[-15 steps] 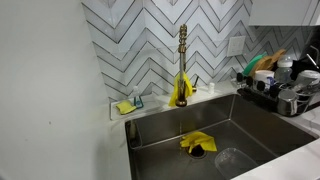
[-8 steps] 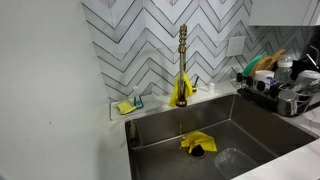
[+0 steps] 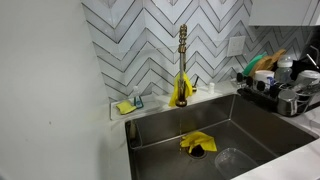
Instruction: Put the silver spoon under the running faucet then place it back on the counter.
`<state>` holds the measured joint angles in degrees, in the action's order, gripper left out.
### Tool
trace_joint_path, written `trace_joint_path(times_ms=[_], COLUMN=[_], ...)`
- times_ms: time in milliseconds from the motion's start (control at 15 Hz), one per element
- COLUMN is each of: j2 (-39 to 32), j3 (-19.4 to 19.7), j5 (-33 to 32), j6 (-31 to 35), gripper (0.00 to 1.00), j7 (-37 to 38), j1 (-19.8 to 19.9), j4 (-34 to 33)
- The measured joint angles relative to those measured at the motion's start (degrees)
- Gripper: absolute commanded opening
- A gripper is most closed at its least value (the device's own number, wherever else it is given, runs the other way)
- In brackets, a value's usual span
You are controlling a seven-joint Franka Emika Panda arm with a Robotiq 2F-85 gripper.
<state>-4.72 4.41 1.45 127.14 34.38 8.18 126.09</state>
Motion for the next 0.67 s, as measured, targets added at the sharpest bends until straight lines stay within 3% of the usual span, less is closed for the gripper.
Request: trace_joint_path(times_ms=[267,667], j2=[0.08,3.18], j3=[0.0,-0.12], j5=[2.45,2.49], j6=[-1.87,-15.38], gripper=[0.02,0.02], j7=[0.33,7.09], j1=[-0.24,-1.99], j4=[-0.28,-2.95])
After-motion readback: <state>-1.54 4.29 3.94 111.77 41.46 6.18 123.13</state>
